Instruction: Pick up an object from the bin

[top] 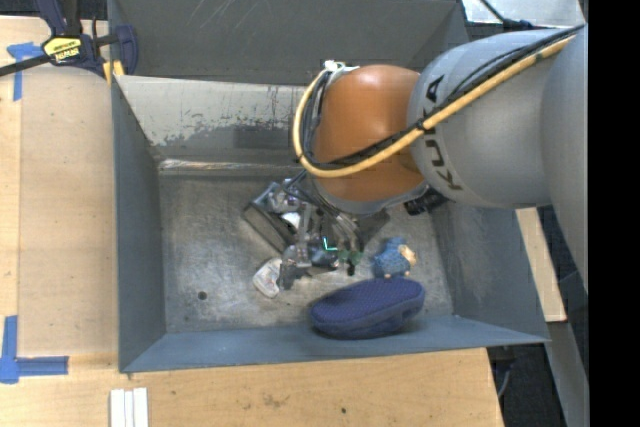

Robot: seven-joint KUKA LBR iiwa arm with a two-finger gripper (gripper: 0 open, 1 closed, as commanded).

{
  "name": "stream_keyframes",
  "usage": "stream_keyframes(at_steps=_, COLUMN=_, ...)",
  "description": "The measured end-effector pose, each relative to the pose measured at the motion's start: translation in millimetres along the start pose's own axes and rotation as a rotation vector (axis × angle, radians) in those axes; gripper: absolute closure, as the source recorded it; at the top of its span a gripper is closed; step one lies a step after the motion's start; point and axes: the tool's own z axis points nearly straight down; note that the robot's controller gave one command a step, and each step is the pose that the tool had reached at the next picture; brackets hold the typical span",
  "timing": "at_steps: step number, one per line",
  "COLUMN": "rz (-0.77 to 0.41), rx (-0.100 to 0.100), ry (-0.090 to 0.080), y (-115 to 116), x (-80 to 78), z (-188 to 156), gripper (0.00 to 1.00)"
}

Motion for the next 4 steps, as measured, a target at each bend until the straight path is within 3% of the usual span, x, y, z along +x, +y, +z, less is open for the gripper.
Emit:
stream_keyframes(at_steps=1, rz=-0.162, rx=-0.001, ry=-0.02, y=-3, x=-7.1, z=11, gripper=0.0)
stream_keyframes(at_steps=2, rz=-0.174, rx=-0.001, ry=-0.004, y=-6, x=-10.6, z=23, gripper=0.0)
stream_keyframes(at_steps=3, rz=-0.03, rx=-0.004, ry=0.018, y=-24, x=-70.8, z=67, gripper=0.0)
stream_keyframes(at_steps=4, rz=-0.033, rx=0.002, ry=0.01, y=-23, x=-71.3, z=65, gripper=0.0)
